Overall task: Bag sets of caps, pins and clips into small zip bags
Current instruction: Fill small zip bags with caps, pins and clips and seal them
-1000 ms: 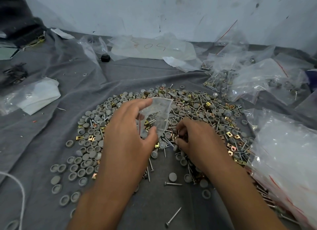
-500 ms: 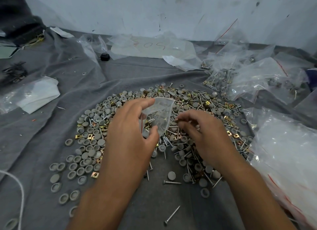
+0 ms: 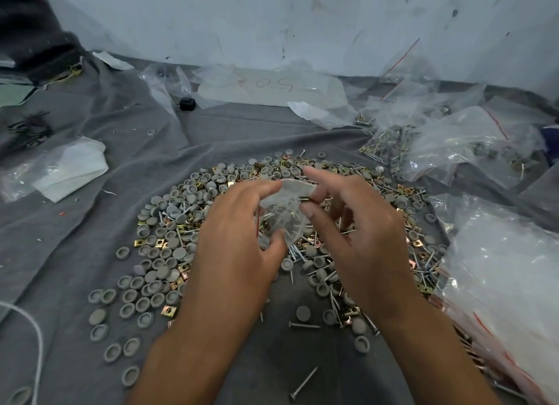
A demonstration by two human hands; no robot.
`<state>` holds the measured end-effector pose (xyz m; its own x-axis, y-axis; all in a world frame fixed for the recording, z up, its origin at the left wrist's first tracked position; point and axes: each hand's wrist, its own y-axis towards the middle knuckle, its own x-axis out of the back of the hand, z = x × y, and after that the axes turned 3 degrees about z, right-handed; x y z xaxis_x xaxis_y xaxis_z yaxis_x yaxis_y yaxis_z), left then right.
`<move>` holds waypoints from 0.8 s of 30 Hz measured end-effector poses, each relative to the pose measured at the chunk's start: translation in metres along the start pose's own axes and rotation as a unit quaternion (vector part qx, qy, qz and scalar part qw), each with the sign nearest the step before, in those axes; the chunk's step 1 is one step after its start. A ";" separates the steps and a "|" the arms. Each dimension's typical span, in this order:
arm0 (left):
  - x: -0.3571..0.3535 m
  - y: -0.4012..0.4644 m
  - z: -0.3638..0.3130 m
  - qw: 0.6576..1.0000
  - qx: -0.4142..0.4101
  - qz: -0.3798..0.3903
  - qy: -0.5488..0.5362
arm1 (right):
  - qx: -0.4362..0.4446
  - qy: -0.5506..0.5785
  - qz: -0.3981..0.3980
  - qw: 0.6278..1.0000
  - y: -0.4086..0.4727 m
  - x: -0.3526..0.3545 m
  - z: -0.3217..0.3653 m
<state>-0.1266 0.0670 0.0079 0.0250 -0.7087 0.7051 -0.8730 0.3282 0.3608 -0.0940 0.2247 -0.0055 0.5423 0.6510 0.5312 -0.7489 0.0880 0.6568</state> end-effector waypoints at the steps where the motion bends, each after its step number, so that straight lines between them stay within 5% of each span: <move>1: 0.000 0.000 0.000 1.000 0.000 0.001 0.002 | -0.003 0.007 -0.017 1.000 0.000 0.001 0.001; 13: 0.000 -0.001 0.003 1.000 -0.011 0.004 0.008 | 0.044 -0.026 -0.097 0.994 0.004 -0.002 0.006; 18: 0.001 -0.001 0.005 1.000 -0.025 -0.003 0.010 | -0.003 -0.107 0.039 0.993 0.001 0.000 -0.007; 24: 0.008 0.000 0.002 0.996 -0.081 0.003 -0.027 | 0.050 -0.142 0.002 0.989 0.003 0.007 -0.011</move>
<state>-0.1270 0.0604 0.0125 -0.0102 -0.7368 0.6760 -0.7825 0.4268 0.4534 -0.0964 0.2376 -0.0054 0.6353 0.4122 0.6530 -0.7173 0.0018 0.6967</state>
